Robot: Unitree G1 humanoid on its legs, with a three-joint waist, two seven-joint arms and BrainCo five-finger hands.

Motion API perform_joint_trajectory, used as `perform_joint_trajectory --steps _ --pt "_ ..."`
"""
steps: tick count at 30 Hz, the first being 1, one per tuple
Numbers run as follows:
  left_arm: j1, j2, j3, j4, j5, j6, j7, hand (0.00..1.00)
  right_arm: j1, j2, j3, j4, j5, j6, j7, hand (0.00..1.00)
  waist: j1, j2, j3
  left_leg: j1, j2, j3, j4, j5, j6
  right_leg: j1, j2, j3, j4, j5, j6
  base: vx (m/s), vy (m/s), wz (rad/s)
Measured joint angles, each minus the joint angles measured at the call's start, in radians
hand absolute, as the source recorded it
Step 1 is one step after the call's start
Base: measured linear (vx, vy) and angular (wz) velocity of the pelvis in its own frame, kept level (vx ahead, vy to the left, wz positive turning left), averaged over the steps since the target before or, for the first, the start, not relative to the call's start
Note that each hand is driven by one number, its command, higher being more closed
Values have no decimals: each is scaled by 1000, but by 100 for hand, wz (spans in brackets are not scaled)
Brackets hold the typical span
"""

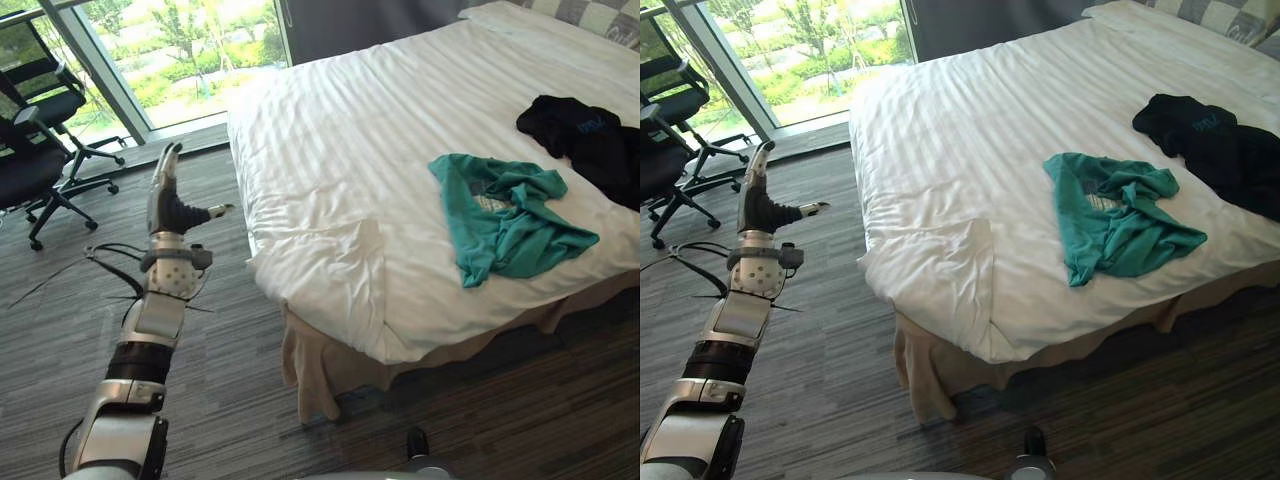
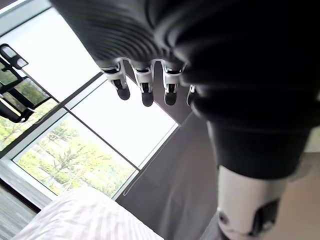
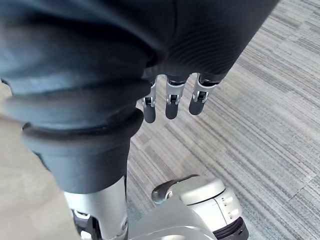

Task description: Tidy the bed and pick cloth on bed and put in laundry

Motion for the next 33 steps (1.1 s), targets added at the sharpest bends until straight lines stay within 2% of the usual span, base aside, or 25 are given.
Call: perform_joint_trajectory --steps 2,5,7,11,14,18,21,22,28,30,33 --pt "-56 0 -46 23 34 6 -12 0 -17 0 -10 0 0 1 -2 0 0 -2 10 -34 -1 11 11 0 0 -36 -1 15 1 12 3 -72 -32 -17" --pt "-210 0 -121 110 87 33 -42 0 -69 4 -10 -4 1 1 -27 0 -16 -9 97 -121 -2 35 39 5 6 -127 -3 44 1 42 -3 -121 -81 -22" --pt "-244 0 -132 132 96 35 -55 0 -86 6 -9 -12 1 1 -34 0 -28 -10 121 -141 -1 40 44 5 6 -146 -3 47 1 47 -5 -42 -34 -8" --pt "-293 0 -157 157 97 39 -64 0 -90 11 -9 -31 1 -2 -41 0 -29 -13 146 -161 1 43 46 6 6 -169 -4 58 1 51 -2 -1 -8 -3" --pt "-374 1 -187 239 112 45 -88 0 -118 15 -4 -32 3 -5 -44 0 -26 -31 186 -219 -1 45 70 5 6 -219 -8 64 2 66 5 -33 -25 4" --pt "-402 -9 -214 383 143 82 -152 0 -159 25 14 -75 11 -7 -44 0 -28 -56 272 -263 2 60 106 5 7 -262 -15 81 2 81 -4 -21 -15 -7" --pt "-411 -10 -205 391 145 82 -161 0 -160 31 42 -118 18 -9 -44 0 -21 -65 281 -286 13 70 123 2 9 -281 -11 85 2 88 1 -18 -36 -4" --pt "-412 -11 -205 397 150 81 -165 100 -160 31 47 -123 21 -11 -44 0 -21 -66 281 -290 20 72 133 -1 11 -281 -11 86 3 88 1 -8 -25 -4" --pt "-404 -33 -207 393 152 79 -164 100 -155 15 92 -161 23 -16 -44 0 3 -73 287 -321 55 96 220 -62 18 -294 -1 107 33 81 6 -44 -12 -12" --pt "-394 -12 -246 360 152 78 -165 100 -155 2 119 -167 22 -13 -42 0 3 -73 287 -321 53 95 221 -63 19 -295 -4 107 36 79 8 0 0 0" --pt "-358 64 -343 260 152 70 -172 100 -154 -15 150 -176 21 -7 -39 0 3 -71 284 -319 52 84 217 -63 19 -292 -4 97 44 72 18 13 -4 8"
